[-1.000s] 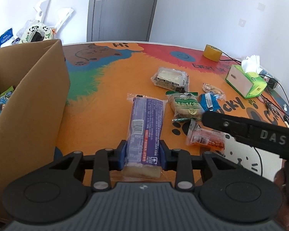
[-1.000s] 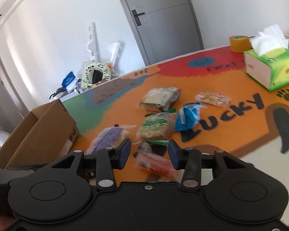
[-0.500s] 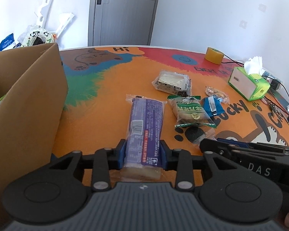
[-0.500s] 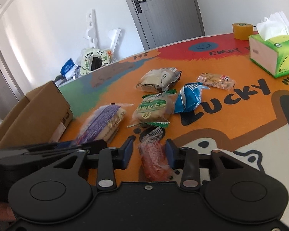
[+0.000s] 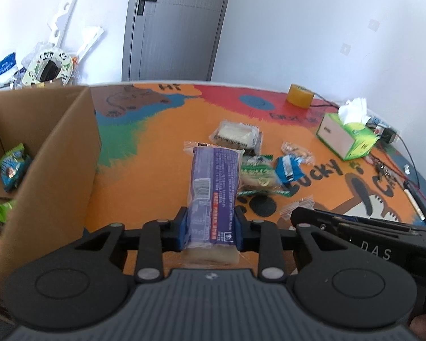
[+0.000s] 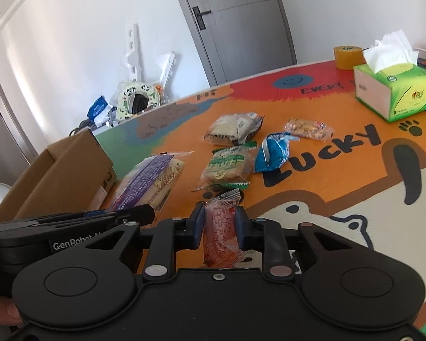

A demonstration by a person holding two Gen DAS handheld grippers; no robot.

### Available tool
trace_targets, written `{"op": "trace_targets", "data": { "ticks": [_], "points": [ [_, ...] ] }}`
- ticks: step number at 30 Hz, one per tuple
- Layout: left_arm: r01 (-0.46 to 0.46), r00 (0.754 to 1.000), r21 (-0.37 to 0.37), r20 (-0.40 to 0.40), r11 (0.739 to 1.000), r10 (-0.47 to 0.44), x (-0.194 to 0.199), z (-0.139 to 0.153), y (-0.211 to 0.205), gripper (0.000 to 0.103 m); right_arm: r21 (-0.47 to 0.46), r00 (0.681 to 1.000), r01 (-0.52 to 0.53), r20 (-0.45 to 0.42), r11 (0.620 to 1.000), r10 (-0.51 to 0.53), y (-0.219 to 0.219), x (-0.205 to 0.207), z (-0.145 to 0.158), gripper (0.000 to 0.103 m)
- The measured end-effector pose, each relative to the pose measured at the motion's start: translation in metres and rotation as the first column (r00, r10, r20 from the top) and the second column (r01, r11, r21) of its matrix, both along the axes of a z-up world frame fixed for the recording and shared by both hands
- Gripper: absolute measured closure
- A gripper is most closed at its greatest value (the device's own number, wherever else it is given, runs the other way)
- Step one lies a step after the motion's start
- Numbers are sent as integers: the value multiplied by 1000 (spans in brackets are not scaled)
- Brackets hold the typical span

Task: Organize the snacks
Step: 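Carry the bread bar and the red candy bag to the box with both tools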

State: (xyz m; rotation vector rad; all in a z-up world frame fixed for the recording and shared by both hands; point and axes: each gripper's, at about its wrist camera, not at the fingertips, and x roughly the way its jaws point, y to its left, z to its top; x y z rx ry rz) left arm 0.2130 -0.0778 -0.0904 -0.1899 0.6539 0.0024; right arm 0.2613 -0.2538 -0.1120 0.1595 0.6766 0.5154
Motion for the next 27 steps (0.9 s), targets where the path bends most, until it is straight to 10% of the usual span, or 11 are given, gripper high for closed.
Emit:
{"op": "trace_targets", "data": {
  "ticks": [27],
  "points": [
    [-93, 983, 3, 160, 996, 92, -59, 82, 58, 73, 77, 989, -86, 125, 993, 76, 56, -29, 66, 79]
  ]
}}
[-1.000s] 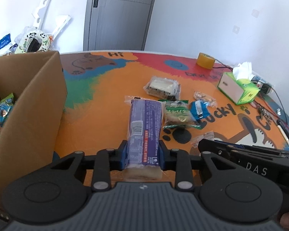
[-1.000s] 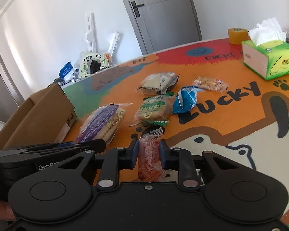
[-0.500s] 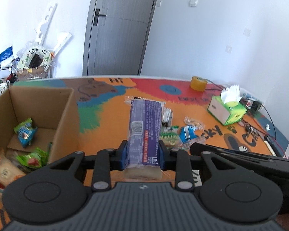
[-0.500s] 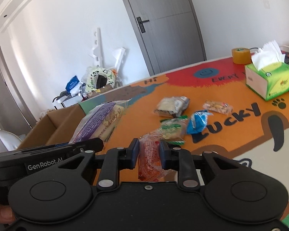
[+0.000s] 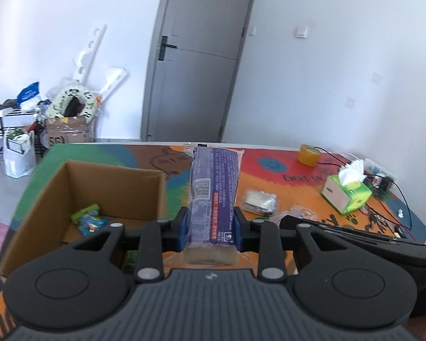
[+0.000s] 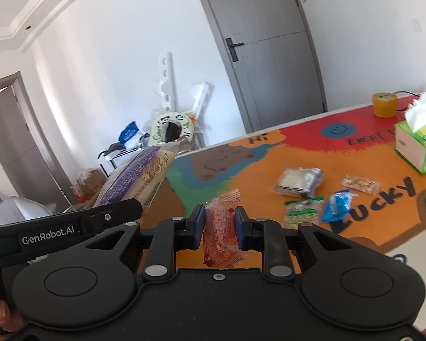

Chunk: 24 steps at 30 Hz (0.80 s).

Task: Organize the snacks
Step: 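Carry the bread bar and the red candy bag to the box with both tools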

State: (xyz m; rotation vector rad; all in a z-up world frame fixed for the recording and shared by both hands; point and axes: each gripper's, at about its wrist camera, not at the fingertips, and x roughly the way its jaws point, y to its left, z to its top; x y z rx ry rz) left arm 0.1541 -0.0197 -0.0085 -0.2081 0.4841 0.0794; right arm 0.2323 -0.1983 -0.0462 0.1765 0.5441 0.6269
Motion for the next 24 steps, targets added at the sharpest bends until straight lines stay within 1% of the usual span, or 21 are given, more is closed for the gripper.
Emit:
{"op": "trace_targets", "data": {
  "ticks": [11, 19, 24],
  "points": [
    [-89, 996, 18, 9, 996, 88, -18, 7, 49, 73, 23, 998, -54, 15, 998, 54, 41, -4, 7, 79],
    [-154, 988, 7, -14, 988, 154, -19, -1, 85, 73, 17, 996, -84, 20, 996, 83, 66, -2, 8, 79],
    [-173, 984, 2, -41, 985, 173, -14, -10, 103, 73, 7, 995, -103, 19, 995, 103, 80, -2, 8, 79]
  ]
}}
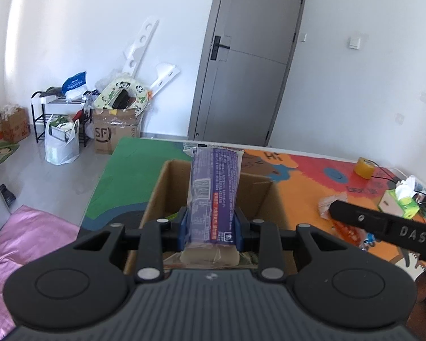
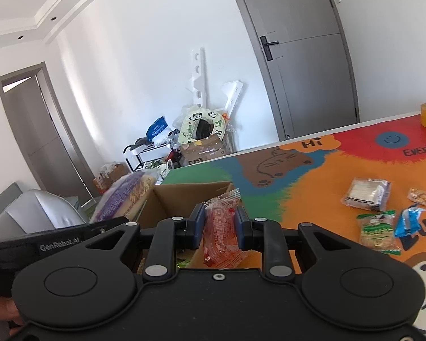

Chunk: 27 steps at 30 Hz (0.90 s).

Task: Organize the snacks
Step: 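Carry the bread bar and the red candy bag to the box with both tools, then open both tools to release the bread bar and candy bag into the box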

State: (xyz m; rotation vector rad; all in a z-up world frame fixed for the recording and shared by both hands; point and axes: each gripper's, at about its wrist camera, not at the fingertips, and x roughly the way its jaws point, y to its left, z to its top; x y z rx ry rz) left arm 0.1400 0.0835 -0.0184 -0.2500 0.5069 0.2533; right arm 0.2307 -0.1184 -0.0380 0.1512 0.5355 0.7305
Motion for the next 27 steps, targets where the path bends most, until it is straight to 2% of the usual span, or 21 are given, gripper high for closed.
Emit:
{"op": "trace_targets", "data": {
  "ticks": [11, 20, 22, 24, 25, 27],
  "points": [
    [-35, 998, -1, -53, 999, 35, 1, -13, 23, 69, -25, 999, -49, -4, 998, 49, 33, 0, -1, 79],
    [-54, 998, -27, -28, 998, 53, -10, -6, 34, 66, -41, 997, -77, -14, 996, 76, 58, 2, -2, 79],
    [-54, 998, -29, -25, 998, 53, -10, -5, 34, 63, -41, 996, -90, -19, 995, 89, 63, 2, -2, 75],
    [-45, 999, -30, -22, 999, 45, -11, -5, 34, 60, -43, 996, -89, -14, 995, 88, 64, 0, -1, 64],
    [-40, 999, -31, -23, 999, 39, -11, -5, 33, 60, -42, 997, -82, -10, 996, 82, 62, -2, -1, 62],
    [-37, 999, -35, -29, 999, 36, -10, -6, 32, 51, -44, 997, -74, -11, 996, 73, 58, -3, 0, 58]
  ]
}}
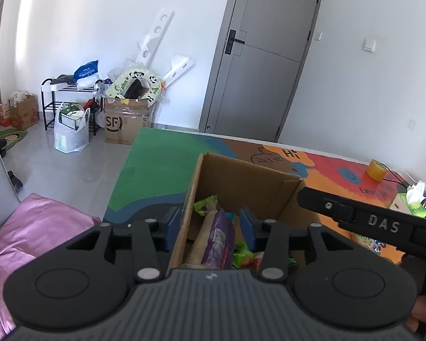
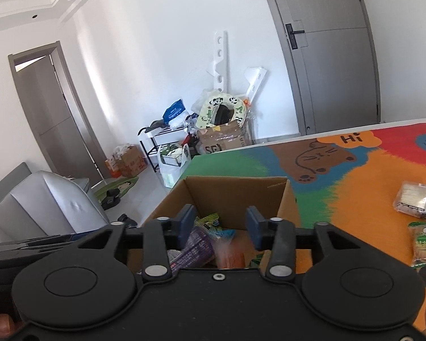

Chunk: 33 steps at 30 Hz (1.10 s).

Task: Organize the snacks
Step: 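Open both tools to release the bread bar and candy bag into the box, then move both tools back toward the remaining snacks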

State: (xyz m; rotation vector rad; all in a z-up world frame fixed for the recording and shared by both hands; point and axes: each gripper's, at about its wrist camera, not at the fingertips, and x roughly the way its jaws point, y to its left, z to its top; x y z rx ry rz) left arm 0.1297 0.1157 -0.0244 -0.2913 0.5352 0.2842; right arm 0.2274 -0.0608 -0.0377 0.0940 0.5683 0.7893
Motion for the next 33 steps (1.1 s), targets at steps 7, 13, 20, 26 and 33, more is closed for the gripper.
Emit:
{"op": "trace_targets", "data": {
  "ticks": [7, 13, 20, 26, 33],
  "points": [
    [7, 1000, 2, 24, 1000, -7, -1, 4, -15, 26, -4, 998, 63, 21, 998, -63, -35, -6, 3, 33],
    [45, 999, 9, 26, 999, -45, 3, 6, -39, 19, -3, 991, 132, 20, 991, -132, -71, -9, -1, 12],
    [91, 996, 5, 25, 996, -91, 7, 8, -68, 18, 1, 981, 196, 9, 981, -196, -112, -10, -5, 4],
    [135, 991, -2, 25, 991, -135, 10, 8, -90, 18, 2, 971, 237, 6, 972, -237, -138, -12, -7, 1],
    [174, 984, -12, 34, 985, -173, 19, 9, -115, 17, 7, 962, 273, 7, 962, -273, -166, -13, -8, 0]
  ]
}}
